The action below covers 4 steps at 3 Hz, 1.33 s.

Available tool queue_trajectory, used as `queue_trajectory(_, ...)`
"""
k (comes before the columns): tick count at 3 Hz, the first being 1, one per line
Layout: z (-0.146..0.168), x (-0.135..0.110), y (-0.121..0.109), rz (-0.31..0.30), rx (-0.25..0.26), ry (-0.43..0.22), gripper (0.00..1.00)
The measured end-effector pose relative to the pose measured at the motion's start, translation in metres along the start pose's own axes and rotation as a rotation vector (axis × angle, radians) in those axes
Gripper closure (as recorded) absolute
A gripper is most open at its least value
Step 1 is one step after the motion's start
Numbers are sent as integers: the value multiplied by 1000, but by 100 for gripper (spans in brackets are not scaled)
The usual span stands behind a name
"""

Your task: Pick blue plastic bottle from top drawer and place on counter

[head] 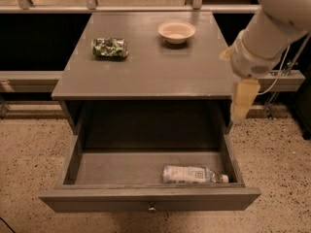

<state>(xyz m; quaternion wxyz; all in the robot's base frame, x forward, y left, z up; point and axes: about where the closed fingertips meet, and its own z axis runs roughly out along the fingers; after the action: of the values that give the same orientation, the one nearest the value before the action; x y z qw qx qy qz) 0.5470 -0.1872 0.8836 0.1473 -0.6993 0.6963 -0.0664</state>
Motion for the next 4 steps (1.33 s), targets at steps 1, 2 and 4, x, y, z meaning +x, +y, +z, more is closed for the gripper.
queue_trajectory(1, 24, 13, 27, 8, -67, 26, 0)
queue_trajectory(2, 26, 11, 29, 5, -73, 20, 0)
queue_trajectory(4, 77, -21, 113, -49, -281, -224, 18)
